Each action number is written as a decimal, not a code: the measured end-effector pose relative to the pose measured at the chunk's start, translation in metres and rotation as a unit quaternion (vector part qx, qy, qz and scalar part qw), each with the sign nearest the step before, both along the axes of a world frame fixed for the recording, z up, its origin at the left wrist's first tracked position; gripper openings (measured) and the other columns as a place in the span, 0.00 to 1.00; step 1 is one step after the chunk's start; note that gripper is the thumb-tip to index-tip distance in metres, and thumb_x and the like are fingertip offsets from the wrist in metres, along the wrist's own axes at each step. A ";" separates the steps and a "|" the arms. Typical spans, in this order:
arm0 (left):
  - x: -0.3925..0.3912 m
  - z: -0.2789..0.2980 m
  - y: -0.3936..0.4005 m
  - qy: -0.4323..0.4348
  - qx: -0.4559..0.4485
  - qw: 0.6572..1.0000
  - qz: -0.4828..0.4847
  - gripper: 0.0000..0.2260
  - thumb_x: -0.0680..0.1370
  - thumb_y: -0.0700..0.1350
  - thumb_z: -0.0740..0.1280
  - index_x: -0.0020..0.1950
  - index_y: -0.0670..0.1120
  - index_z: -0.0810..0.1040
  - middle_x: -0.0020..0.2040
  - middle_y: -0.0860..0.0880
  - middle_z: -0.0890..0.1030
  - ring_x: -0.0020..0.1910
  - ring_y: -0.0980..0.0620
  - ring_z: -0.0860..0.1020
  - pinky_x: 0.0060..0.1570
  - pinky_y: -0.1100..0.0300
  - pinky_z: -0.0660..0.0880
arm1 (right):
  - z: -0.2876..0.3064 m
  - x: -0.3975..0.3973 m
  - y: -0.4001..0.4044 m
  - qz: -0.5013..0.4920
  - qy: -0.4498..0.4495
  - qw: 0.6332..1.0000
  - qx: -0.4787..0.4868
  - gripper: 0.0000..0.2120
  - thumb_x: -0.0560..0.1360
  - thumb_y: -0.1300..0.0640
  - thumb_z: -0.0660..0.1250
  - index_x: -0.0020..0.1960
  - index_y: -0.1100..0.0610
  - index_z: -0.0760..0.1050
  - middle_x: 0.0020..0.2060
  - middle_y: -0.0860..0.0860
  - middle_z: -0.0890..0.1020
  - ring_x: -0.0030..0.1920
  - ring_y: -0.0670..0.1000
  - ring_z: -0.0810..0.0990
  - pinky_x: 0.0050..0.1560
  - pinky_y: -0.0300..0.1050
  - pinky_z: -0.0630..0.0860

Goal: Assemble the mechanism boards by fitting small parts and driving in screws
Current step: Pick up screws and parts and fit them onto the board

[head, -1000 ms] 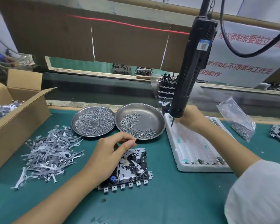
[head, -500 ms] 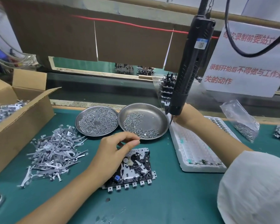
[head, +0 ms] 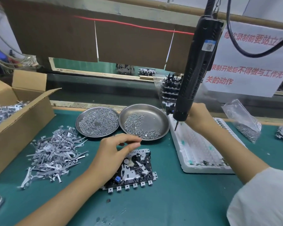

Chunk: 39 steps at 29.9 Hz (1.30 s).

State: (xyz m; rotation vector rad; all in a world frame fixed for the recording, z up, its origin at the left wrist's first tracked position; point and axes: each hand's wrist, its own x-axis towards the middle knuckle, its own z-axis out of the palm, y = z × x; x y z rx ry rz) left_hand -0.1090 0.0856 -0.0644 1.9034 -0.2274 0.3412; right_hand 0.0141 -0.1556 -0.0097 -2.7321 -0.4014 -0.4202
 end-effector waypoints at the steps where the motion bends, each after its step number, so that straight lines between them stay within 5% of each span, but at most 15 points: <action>1: 0.000 0.000 0.000 -0.002 0.002 1.000 0.000 0.07 0.72 0.42 0.72 0.46 0.54 0.84 0.45 0.62 0.83 0.49 0.63 0.79 0.51 0.68 0.73 | -0.002 -0.007 -0.005 -0.014 0.018 0.999 0.032 0.07 0.74 0.62 0.67 0.37 0.58 0.74 0.37 0.51 0.82 0.37 0.50 0.77 0.40 0.46 0.75; 3: 0.000 -0.001 0.000 -0.005 0.006 1.000 0.001 0.07 0.73 0.42 0.72 0.47 0.53 0.84 0.45 0.62 0.83 0.48 0.63 0.79 0.50 0.72 0.71 | -0.008 -0.025 -0.012 -0.039 0.041 0.992 0.110 0.02 0.71 0.63 0.69 0.40 0.60 0.77 0.38 0.53 0.83 0.39 0.54 0.81 0.44 0.51 0.78; 6: 0.000 -0.001 -0.001 -0.016 0.006 1.000 0.004 0.07 0.73 0.41 0.71 0.46 0.53 0.84 0.44 0.62 0.83 0.47 0.62 0.79 0.48 0.75 0.70 | -0.017 -0.060 -0.009 -0.039 0.080 0.968 0.236 0.08 0.68 0.69 0.70 0.35 0.57 0.76 0.34 0.54 0.83 0.36 0.55 0.83 0.41 0.50 0.80; 12: -0.002 0.002 -0.002 -0.067 0.013 0.998 -0.013 0.07 0.72 0.46 0.69 0.48 0.52 0.83 0.44 0.59 0.83 0.47 0.61 0.79 0.50 0.72 0.71 | -0.021 -0.098 0.021 0.038 0.213 0.843 0.492 0.09 0.64 0.71 0.76 0.39 0.61 0.81 0.32 0.55 0.84 0.32 0.49 0.84 0.35 0.33 0.77; 17: -0.004 0.003 -0.004 -0.107 0.031 0.993 -0.029 0.08 0.71 0.44 0.69 0.48 0.52 0.82 0.44 0.57 0.83 0.47 0.62 0.79 0.50 0.73 0.71 | -0.030 -0.113 0.043 0.105 0.264 0.792 0.540 0.09 0.60 0.58 0.76 0.41 0.52 0.85 0.38 0.54 0.86 0.42 0.50 0.85 0.42 0.33 0.77; 21: -0.006 0.002 -0.007 -0.066 -0.013 0.997 -0.033 0.12 0.71 0.39 0.72 0.47 0.55 0.82 0.41 0.54 0.83 0.44 0.62 0.79 0.39 0.74 0.74 | -0.035 -0.116 0.050 0.113 0.255 0.790 0.546 0.09 0.66 0.63 0.76 0.44 0.53 0.85 0.41 0.52 0.86 0.45 0.50 0.85 0.44 0.33 0.77; 25: -0.008 0.003 -0.009 -0.056 -0.035 0.996 -0.052 0.09 0.70 0.45 0.70 0.47 0.57 0.81 0.43 0.56 0.82 0.44 0.61 0.80 0.34 0.72 0.75 | -0.037 -0.120 0.055 0.122 0.269 0.781 0.551 0.10 0.68 0.66 0.74 0.47 0.56 0.84 0.41 0.54 0.86 0.44 0.51 0.85 0.45 0.35 0.78; 39: -0.004 0.000 -0.007 -0.084 0.015 0.995 -0.047 0.06 0.70 0.46 0.70 0.45 0.55 0.82 0.44 0.59 0.83 0.45 0.59 0.79 0.48 0.72 0.71 | -0.046 -0.120 0.057 0.141 0.243 0.771 0.572 0.10 0.69 0.66 0.73 0.51 0.63 0.82 0.41 0.55 0.86 0.42 0.49 0.85 0.42 0.35 0.78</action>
